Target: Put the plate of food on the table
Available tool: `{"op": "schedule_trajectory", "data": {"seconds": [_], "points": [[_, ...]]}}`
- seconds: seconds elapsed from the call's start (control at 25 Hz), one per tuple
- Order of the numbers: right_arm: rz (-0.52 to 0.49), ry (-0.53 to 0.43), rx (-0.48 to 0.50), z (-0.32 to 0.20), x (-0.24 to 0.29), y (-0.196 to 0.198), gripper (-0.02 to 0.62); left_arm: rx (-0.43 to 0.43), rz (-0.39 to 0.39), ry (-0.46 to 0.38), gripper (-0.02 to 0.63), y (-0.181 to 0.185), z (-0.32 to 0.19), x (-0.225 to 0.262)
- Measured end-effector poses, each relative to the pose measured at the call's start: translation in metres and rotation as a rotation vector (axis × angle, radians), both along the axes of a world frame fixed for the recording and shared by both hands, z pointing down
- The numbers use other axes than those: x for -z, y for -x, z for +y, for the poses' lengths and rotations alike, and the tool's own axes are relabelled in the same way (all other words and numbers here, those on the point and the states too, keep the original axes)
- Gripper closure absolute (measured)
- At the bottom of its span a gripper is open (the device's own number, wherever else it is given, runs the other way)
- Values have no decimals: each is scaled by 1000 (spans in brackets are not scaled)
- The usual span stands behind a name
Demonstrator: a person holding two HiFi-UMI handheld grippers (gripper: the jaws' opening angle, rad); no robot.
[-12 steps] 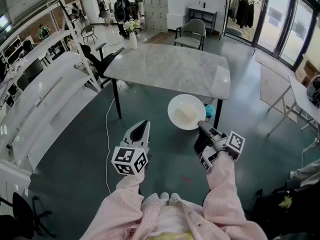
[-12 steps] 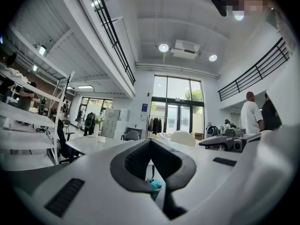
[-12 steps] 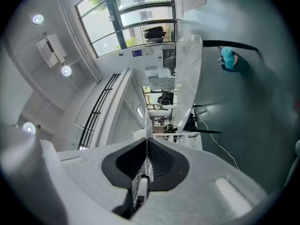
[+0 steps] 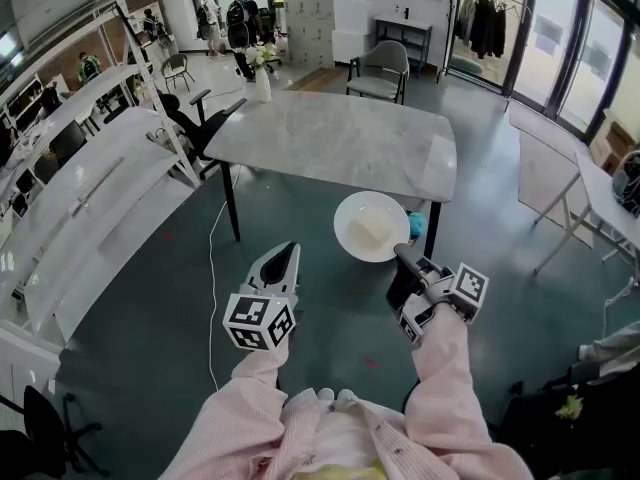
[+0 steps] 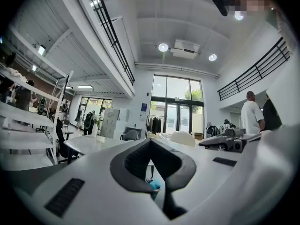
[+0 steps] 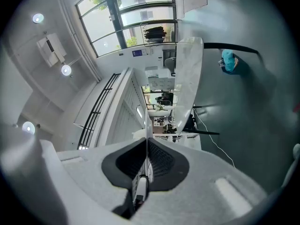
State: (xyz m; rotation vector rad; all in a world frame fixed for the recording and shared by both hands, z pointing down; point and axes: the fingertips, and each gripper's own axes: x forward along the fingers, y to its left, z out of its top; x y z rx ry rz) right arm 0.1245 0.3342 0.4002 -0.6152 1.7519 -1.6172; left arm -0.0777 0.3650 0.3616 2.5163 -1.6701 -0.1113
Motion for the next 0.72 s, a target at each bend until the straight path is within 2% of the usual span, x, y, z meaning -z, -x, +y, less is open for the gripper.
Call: {"op": "schedule_trajectory", "data": {"seconds": [0.16,0.36,0.6,0.72], "points": [[2,5,5,-4,1,-16,580,4,1,-3,614,-17,-4,3],[1,-2,7,-7,-9,0,580,7,4,-8,614,-2,-4,-8],[-6,-9,21,-26,7,-44,580,17,3,1,614,-49,-14,1],[-10,-2,20,-34,2,-48,580,14,4,10,614,-54,-24,-4]]}}
